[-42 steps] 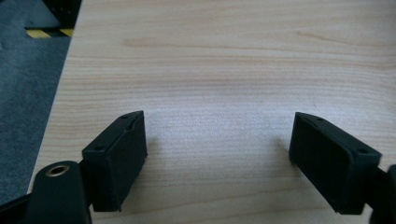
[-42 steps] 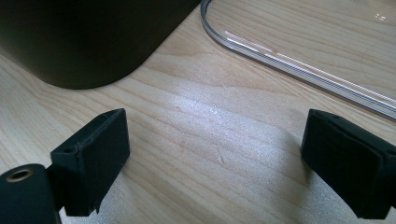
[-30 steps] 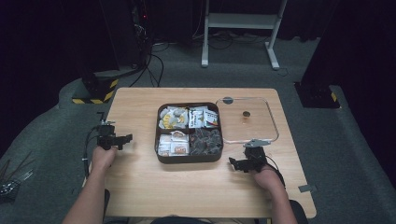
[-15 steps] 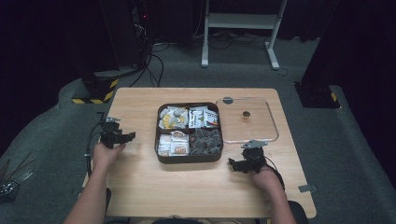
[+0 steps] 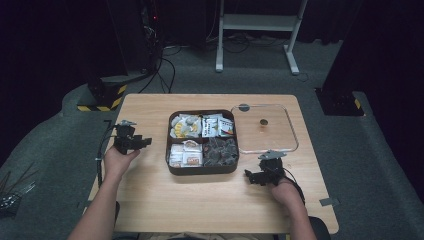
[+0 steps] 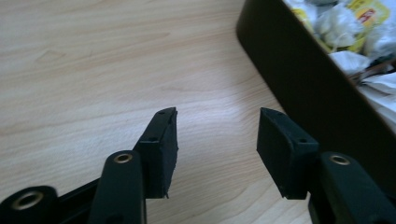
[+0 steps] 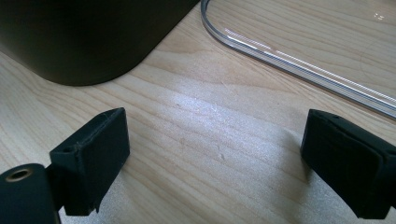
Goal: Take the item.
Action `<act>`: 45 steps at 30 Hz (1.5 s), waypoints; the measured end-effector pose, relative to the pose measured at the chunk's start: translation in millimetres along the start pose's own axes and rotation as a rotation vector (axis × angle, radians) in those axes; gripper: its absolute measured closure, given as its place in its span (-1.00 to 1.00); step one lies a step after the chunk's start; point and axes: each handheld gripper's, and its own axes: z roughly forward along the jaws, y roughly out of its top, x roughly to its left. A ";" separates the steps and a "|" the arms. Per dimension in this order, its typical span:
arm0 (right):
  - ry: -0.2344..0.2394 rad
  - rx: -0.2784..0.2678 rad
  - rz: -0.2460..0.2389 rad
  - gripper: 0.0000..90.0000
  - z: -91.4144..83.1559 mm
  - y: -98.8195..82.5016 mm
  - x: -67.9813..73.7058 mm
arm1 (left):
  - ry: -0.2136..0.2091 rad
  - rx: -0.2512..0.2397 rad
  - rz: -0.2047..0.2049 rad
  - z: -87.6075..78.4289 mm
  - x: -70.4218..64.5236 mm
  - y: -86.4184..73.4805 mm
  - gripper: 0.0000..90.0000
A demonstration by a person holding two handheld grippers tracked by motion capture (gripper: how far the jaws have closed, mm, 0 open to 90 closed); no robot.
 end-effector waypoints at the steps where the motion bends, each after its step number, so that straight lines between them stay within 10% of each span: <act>1: 0.000 -0.001 0.001 -0.82 -0.3 -0.4 0.3 | -0.008 -0.002 0.004 -0.3 -2.2 1.5 0.09; 18: 0.000 0.000 0.002 -0.83 -1.8 -1.8 1.1 | -0.116 -0.047 0.109 -1.0 -50.9 25.3 0.21; 45: 0.007 -0.002 0.000 -0.82 -2.2 -2.1 0.0 | -0.247 0.003 0.165 32.6 -86.7 27.4 0.31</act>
